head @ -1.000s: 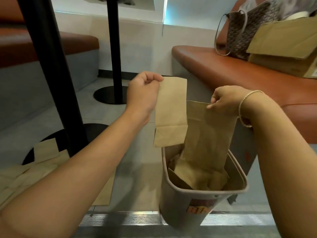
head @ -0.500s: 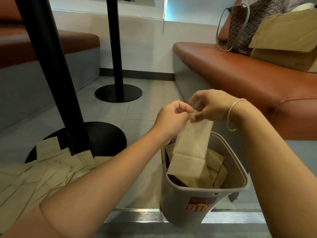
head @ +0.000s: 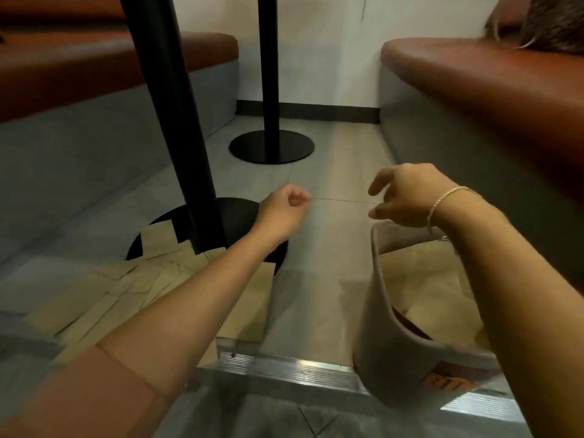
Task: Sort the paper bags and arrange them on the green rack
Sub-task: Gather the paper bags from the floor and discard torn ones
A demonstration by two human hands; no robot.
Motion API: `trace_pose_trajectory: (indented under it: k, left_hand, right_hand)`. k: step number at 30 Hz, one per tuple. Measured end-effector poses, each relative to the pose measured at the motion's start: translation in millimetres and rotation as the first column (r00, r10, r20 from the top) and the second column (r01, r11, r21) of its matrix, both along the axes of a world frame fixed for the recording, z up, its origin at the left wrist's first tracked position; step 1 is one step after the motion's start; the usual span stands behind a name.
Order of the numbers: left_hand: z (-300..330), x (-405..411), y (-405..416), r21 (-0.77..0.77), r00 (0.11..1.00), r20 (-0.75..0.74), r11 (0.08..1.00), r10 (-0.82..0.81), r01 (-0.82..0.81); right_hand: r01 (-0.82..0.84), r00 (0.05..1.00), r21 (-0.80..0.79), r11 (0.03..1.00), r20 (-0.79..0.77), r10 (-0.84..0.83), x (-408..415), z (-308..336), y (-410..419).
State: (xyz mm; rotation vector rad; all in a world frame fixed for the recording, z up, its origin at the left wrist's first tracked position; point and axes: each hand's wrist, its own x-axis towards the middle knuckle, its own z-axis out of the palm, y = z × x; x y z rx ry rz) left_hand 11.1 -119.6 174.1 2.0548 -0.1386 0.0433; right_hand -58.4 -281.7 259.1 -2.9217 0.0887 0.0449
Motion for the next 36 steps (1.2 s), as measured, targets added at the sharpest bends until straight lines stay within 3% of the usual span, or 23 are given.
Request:
trace_pose_trajectory:
  k: [4, 10, 15, 19, 22, 25, 30, 36]
  left_hand:
    - [-41.7, 16.2, 56.0, 0.223, 0.983, -0.17, 0.975, 0.065, -0.026]
    - [-116.9, 21.7, 127.8, 0.565, 0.919, -0.355, 0.822, 0.171, 0.066]
    - [-163.2, 26.4, 157.7, 0.677, 0.92, -0.31, 0.735, 0.24, 0.036]
    - [-187.3, 40.0, 159.1, 0.722, 0.957, -0.212, 0.691, 0.2, 0.015]
    - [-200.9, 50.4, 151.4, 0.768, 0.973, -0.178, 0.639, 0.149, 0.043]
    - [-210.6, 61.0, 142.7, 0.799, 0.99, -0.127, 0.599, 0.066, 0.062]
    - [-217.1, 73.4, 134.0, 0.86, 0.987, -0.147, 0.502, 0.071, 0.092]
    - [-211.0, 82.4, 131.2, 0.921, 0.982, -0.188, 0.349, 0.013, 0.172]
  right_hand:
    - [-0.166, 0.986, 0.037, 0.985, 0.014, 0.166, 20.1, -29.0, 69.6]
    - [-0.254, 0.93, 0.106, 0.961, -0.248, 0.273, 43.6, -128.8, 141.2]
    - [-0.005, 0.854, 0.18, 0.984, -0.511, 0.098, 48.2, -219.0, 153.4]
    - [0.288, 0.841, 0.301, 0.909, -0.534, -0.089, 50.8, -260.1, 155.4]
    - [0.4, 0.845, 0.381, 0.834, -0.506, -0.175, 55.3, -275.3, 160.5]
    - [0.469, 0.839, 0.471, 0.747, -0.501, -0.21, 59.3, -279.5, 167.9]
    - [0.561, 0.802, 0.538, 0.629, -0.541, -0.253, 69.3, -285.3, 174.1]
    - [0.503, 0.845, 0.594, 0.627, -0.489, -0.216, 73.2, -285.2, 172.7]
